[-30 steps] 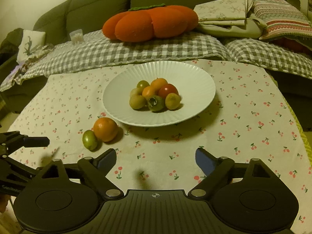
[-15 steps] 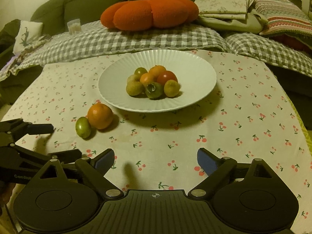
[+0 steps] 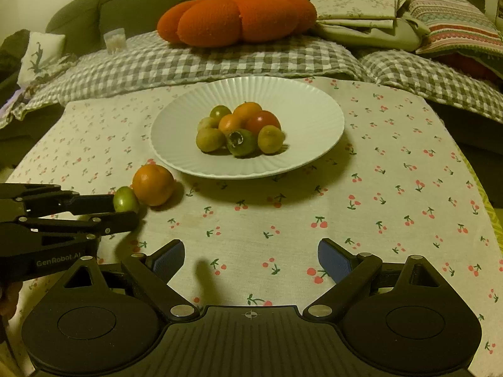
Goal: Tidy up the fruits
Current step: 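Close the left tool on a green lime while the right tool grasps the orange tangerine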
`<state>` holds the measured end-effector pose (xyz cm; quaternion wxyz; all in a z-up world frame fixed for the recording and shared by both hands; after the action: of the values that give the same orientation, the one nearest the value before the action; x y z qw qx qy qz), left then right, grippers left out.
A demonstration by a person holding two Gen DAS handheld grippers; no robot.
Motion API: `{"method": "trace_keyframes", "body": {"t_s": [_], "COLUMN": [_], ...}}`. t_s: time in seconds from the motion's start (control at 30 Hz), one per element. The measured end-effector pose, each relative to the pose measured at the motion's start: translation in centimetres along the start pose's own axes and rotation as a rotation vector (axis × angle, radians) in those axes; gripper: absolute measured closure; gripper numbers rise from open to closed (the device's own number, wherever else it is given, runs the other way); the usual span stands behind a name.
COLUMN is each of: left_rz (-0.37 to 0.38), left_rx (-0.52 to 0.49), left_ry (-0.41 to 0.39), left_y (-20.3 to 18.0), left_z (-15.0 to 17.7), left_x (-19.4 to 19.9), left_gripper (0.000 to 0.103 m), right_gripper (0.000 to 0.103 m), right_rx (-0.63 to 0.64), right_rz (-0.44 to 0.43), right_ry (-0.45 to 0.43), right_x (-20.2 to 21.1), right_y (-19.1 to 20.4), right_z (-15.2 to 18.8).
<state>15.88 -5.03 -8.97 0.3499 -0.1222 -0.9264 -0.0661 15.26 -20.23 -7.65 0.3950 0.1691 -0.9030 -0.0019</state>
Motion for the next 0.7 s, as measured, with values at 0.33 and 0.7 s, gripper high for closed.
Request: {"method": "trace_keyframes", "body": {"t_s": [0.33,0.7], "left_rz": [-0.040,-0.070], "left_rx": [0.024,0.047], "left_ry": [0.017,0.032], "left_y": [2.0,4.7], "left_z": [0.4,1.3], "left_x": [1.3,2.8], "left_gripper": [0.072,0.072], "right_gripper": [0.010,0.010], "right_rx": [0.015,0.054], "right_rz": [-0.013,-0.046], "right_ry": [0.001,0.012], "right_x": [-0.4,-1.9], "right_y": [1.2,4.3], "right_z": [-0.4,-1.1]}}
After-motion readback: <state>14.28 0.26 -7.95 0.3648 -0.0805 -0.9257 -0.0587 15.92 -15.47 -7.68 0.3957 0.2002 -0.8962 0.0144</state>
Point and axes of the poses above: each gripper's, at about its wrist camera, not at the fingertips, and x roughly against the way its jaws point, y to its left, z to its underside, the point moved 9 cm from there along -x, roughly the way its jaws point, and after that the axes turned 7 degrees about -z, right-handed, at the moved point
